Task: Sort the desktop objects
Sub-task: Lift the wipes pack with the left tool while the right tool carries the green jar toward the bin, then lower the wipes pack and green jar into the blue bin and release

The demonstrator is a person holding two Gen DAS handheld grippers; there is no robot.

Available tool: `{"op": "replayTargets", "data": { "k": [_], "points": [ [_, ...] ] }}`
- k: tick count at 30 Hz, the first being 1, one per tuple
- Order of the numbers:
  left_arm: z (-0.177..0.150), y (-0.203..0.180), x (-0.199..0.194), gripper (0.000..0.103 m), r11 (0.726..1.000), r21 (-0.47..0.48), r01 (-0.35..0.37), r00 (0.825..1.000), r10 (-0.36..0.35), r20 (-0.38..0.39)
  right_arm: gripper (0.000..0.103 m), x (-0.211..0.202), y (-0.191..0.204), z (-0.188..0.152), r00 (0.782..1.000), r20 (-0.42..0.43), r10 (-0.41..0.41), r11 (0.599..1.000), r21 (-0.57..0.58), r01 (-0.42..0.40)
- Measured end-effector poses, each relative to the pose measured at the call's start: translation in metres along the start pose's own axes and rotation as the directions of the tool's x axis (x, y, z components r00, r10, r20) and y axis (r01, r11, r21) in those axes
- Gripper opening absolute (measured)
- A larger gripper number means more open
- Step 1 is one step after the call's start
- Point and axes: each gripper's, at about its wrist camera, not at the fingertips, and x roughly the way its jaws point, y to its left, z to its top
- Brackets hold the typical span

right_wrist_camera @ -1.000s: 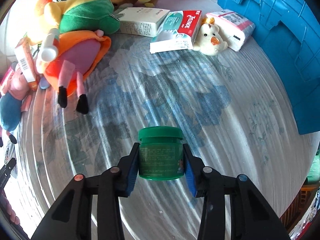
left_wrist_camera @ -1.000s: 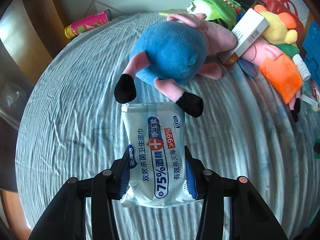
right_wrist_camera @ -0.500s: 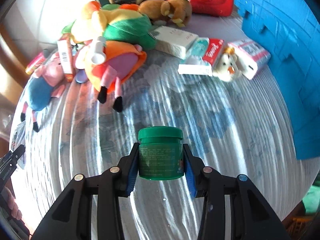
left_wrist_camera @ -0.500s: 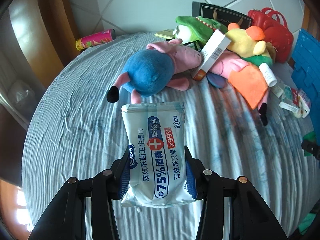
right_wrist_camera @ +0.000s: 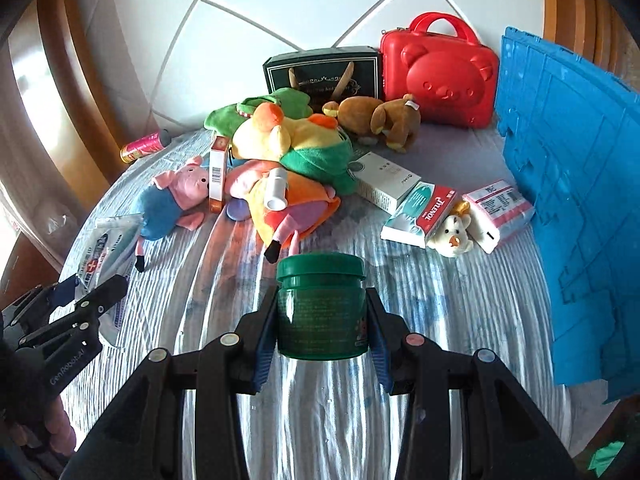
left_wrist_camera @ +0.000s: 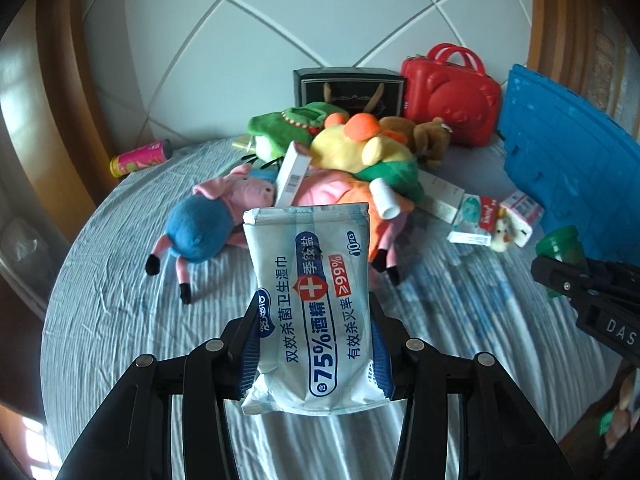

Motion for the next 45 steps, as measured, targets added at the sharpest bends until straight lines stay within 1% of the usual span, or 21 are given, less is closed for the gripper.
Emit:
{"op": "replayTargets", "data": {
  "k": [4, 9, 12, 16, 19, 23, 25, 28, 31, 34, 38, 40, 42, 45],
  "points": [
    [0.004, -0.023, -0.013, 0.045, 0.998, 0.051, 0.048, 0.999, -0.049, 0.022, 0.04, -0.029, 0.002, 0.002, 0.998, 0.042, -0.046, 0.999, 0.007, 0.046],
    [0.012, -0.05, -0.034, 0.045, 0.991, 0.079, 0.108, 0.991, -0.114, 0.065, 0.04, -0.066, -0.004, 0.004, 0.991, 0.096, -0.097, 0.995, 0.024, 0.095],
    [0.019, -0.069, -0.046, 0.045, 0.987, 0.101, 0.126, 0.987, -0.135, 0.092, 0.04, -0.088, -0.012, 0.006, 0.984, 0.137, -0.114, 0.993, 0.035, 0.11],
    [0.032, -0.099, -0.064, 0.045, 0.983, 0.122, 0.136, 0.978, -0.153, 0.144, 0.04, -0.116, -0.035, 0.015, 0.971, 0.201, -0.131, 0.991, 0.061, 0.121],
    [0.044, -0.131, -0.077, 0.045, 0.981, 0.128, 0.148, 0.967, -0.171, 0.187, 0.04, -0.141, -0.065, 0.021, 0.957, 0.252, -0.143, 0.989, 0.065, 0.131],
    [0.061, -0.188, -0.094, 0.045, 0.976, 0.14, 0.168, 0.95, -0.198, 0.241, 0.04, -0.174, -0.104, 0.03, 0.934, 0.319, -0.159, 0.987, 0.073, 0.143],
    [0.071, -0.224, -0.102, 0.045, 0.972, 0.145, 0.183, 0.939, -0.216, 0.269, 0.04, -0.196, -0.131, 0.035, 0.918, 0.358, -0.169, 0.985, 0.073, 0.153],
    [0.085, -0.278, -0.114, 0.045, 0.967, 0.152, 0.204, 0.919, -0.243, 0.31, 0.04, -0.225, -0.175, 0.039, 0.897, 0.401, -0.185, 0.983, 0.073, 0.17],
    [0.096, -0.332, -0.125, 0.045, 0.962, 0.16, 0.22, 0.901, -0.263, 0.345, 0.04, -0.25, -0.227, 0.039, 0.862, 0.453, -0.229, 0.973, 0.096, 0.208],
    [0.104, -0.382, -0.133, 0.045, 0.954, 0.178, 0.24, 0.89, -0.289, 0.353, 0.04, -0.268, -0.283, 0.038, 0.84, 0.469, -0.272, 0.962, 0.129, 0.239],
    [0.114, -0.438, -0.137, 0.045, 0.943, 0.208, 0.259, 0.89, -0.317, 0.328, 0.04, -0.286, -0.351, 0.036, 0.823, 0.47, -0.317, 0.948, 0.18, 0.263],
    [0.117, -0.462, -0.136, 0.045, 0.939, 0.225, 0.259, 0.893, -0.322, 0.316, 0.04, -0.291, -0.38, 0.033, 0.823, 0.462, -0.33, 0.943, 0.205, 0.263],
    [0.118, -0.485, -0.13, 0.045, 0.934, 0.244, 0.259, 0.903, -0.324, 0.283, 0.04, -0.291, -0.407, 0.029, 0.826, 0.447, -0.343, 0.937, 0.225, 0.267],
    [0.117, -0.515, -0.121, 0.045, 0.928, 0.268, 0.259, 0.918, -0.323, 0.23, 0.04, -0.285, -0.44, 0.024, 0.839, 0.416, -0.35, 0.932, 0.246, 0.267]
  ]
}}
